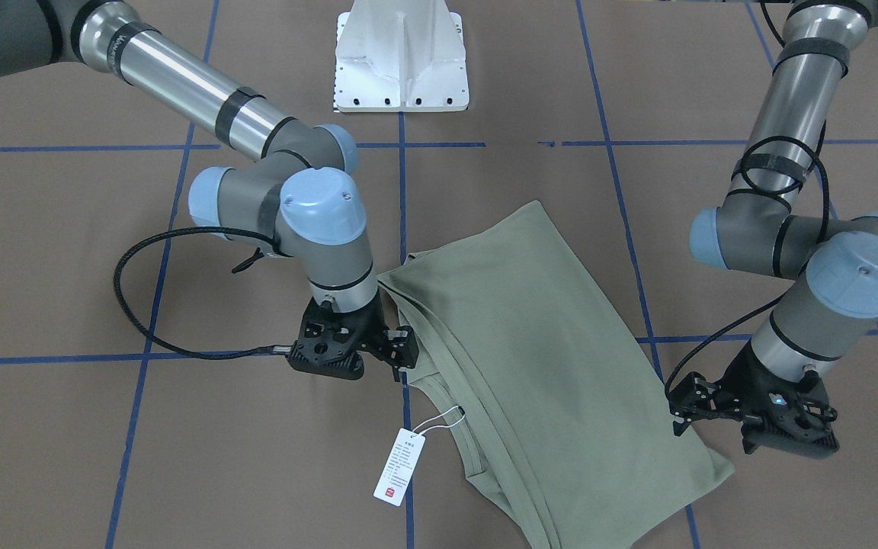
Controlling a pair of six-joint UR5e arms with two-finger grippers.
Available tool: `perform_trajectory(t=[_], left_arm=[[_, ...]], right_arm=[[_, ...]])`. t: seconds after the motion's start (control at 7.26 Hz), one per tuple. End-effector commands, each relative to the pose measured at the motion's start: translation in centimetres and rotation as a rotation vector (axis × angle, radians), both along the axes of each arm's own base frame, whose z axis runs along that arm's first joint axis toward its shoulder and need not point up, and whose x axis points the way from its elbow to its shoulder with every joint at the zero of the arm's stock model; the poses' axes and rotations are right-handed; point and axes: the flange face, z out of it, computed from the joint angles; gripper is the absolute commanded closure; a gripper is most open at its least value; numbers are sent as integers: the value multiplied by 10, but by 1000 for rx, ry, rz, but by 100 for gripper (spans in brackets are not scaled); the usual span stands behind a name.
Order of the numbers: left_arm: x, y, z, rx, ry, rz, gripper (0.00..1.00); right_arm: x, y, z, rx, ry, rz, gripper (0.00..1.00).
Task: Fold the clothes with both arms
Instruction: 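Press the right gripper onto the shirt beside the white tag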
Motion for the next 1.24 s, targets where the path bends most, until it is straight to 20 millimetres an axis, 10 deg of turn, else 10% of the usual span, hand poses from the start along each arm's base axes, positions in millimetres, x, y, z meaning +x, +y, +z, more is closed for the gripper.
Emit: perform_trajectory(t=[0.0,0.28,1.1], left_arm=[[-2,6,0,-7,16,-6,0],[-1,8,0,-5,16,-2,0],[3,11,3,-9,14,4,0]], right_arm=[[-41,24,-14,18,2,-5,33],[-71,29,-22,34,42,-4,40],[-72,27,-3,77,110,-56,55]])
